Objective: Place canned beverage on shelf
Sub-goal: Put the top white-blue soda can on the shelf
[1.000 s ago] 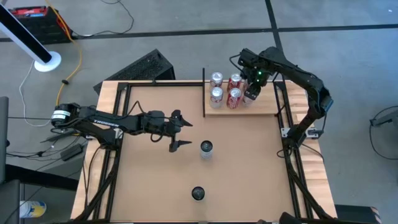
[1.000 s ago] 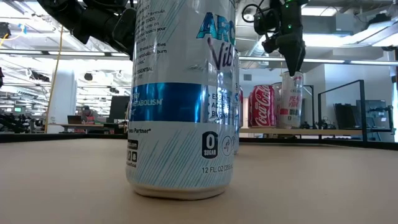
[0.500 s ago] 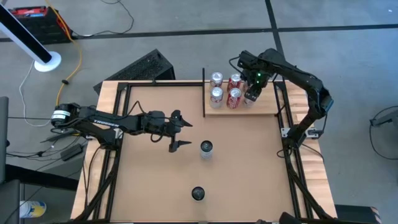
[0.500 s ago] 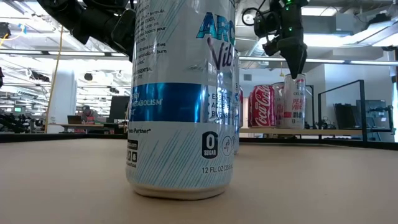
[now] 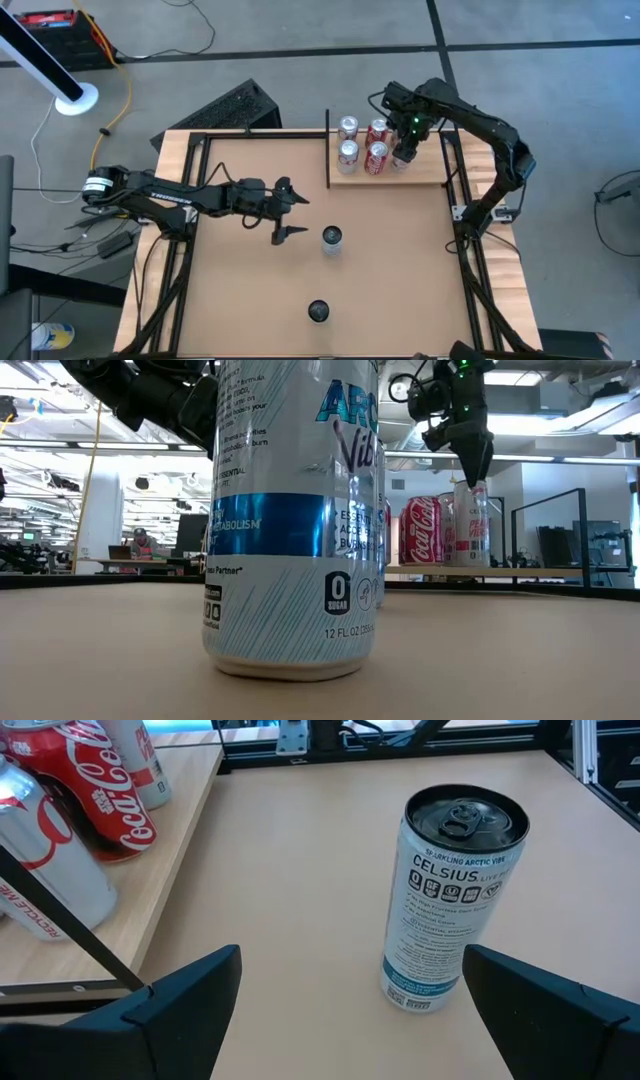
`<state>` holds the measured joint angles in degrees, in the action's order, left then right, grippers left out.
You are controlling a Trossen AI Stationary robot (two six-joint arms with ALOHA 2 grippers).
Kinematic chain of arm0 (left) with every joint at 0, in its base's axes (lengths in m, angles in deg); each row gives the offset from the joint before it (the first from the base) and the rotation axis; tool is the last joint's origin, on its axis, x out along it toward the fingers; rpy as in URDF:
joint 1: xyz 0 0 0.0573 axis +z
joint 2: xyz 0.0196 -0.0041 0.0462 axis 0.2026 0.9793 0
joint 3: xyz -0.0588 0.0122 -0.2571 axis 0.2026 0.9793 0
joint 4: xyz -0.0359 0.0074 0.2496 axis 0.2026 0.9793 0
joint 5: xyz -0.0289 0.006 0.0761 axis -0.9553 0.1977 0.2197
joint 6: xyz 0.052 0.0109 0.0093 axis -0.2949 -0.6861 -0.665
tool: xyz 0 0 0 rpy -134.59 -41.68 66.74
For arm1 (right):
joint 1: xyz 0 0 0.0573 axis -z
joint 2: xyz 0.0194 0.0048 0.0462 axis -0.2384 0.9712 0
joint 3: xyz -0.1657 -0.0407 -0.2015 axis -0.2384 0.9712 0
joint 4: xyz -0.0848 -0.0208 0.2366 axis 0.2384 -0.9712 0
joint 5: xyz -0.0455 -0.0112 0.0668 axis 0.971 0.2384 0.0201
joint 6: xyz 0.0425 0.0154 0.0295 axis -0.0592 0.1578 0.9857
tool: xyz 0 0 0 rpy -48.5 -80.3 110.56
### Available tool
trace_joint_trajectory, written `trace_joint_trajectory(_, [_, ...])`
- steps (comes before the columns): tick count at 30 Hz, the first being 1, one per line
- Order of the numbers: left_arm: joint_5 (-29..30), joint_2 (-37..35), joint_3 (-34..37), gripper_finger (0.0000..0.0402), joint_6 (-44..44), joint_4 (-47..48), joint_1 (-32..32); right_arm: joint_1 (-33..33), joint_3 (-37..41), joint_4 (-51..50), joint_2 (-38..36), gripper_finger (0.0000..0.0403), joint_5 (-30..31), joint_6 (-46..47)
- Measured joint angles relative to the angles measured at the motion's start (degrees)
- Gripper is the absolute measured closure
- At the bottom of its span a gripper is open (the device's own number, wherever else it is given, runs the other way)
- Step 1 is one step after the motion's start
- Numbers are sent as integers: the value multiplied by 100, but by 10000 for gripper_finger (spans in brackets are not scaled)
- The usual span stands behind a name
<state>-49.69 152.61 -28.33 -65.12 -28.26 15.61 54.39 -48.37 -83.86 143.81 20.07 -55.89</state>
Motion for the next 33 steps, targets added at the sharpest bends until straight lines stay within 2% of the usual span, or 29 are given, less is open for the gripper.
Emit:
trace_joint_trajectory(10, [0,0,0,36,-2,54,0,0,-44,-79,-156,14,77,-25])
trace_joint_trajectory(17, [1,0,0,35,2,54,0,-105,-382,-78,-559,14,156,35])
trace_joint_trajectory(20, [1,0,0,36,2,56,0,-356,-435,-57,-857,14,-285,141])
trace_joint_trajectory(25, [1,0,2,36,2,58,0,-1332,-305,587,-1357,14,-1276,459])
trace_joint_trajectory(30, [0,0,2,35,0,62,-1,-2946,486,2383,-1749,14,-1355,755])
trace_joint_trajectory(33, [-1,0,2,35,0,100,-2,-3877,1175,3676,-1826,14,-1176,946])
